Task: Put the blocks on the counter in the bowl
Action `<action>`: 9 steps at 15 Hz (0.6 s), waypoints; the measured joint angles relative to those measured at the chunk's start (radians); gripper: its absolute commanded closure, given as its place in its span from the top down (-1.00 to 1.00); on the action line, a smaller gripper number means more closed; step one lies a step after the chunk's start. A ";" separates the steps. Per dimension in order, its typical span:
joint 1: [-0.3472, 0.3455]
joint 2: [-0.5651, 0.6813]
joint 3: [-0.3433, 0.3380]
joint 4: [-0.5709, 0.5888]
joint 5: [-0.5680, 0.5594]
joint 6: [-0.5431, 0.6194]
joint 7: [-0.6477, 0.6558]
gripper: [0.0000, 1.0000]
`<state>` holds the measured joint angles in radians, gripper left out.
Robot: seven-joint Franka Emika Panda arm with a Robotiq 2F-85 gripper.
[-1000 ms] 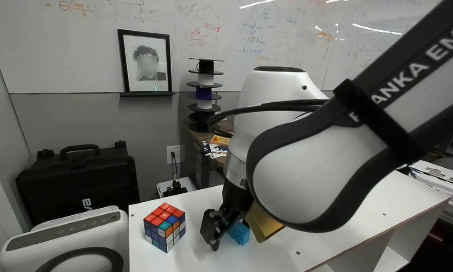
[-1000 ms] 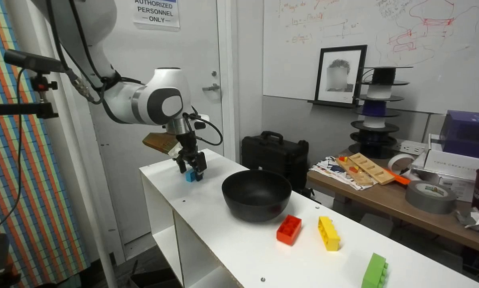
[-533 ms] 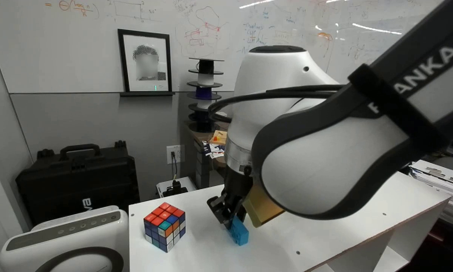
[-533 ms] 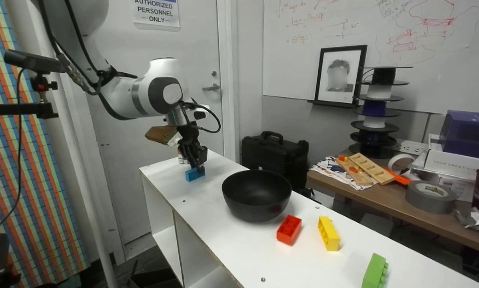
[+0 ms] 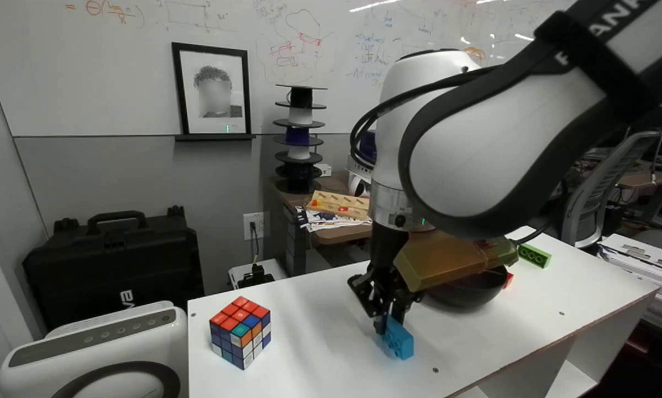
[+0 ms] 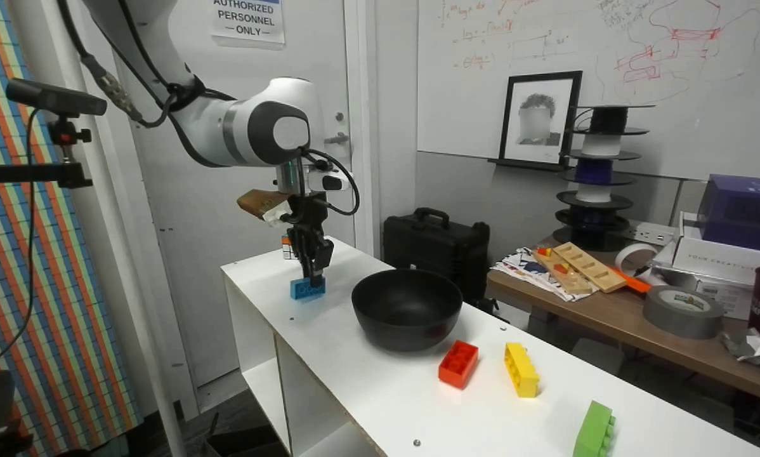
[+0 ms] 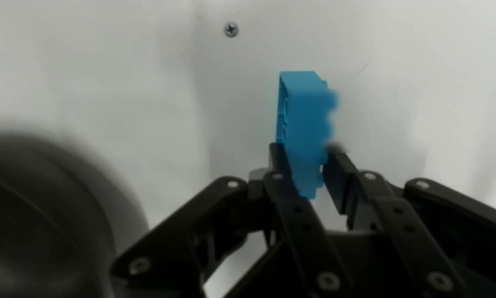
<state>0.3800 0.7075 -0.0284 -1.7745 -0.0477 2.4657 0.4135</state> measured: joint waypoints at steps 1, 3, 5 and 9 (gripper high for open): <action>-0.018 -0.012 0.008 -0.006 0.004 -0.001 0.000 -0.72; -0.042 -0.064 0.014 -0.034 0.010 0.031 0.001 -0.72; -0.064 -0.146 0.015 -0.087 0.025 0.098 0.001 -0.73; -0.128 -0.320 0.002 -0.214 0.042 0.189 0.005 -0.75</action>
<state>0.2518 0.3871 -0.0260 -1.9890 -0.0054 2.6542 0.4185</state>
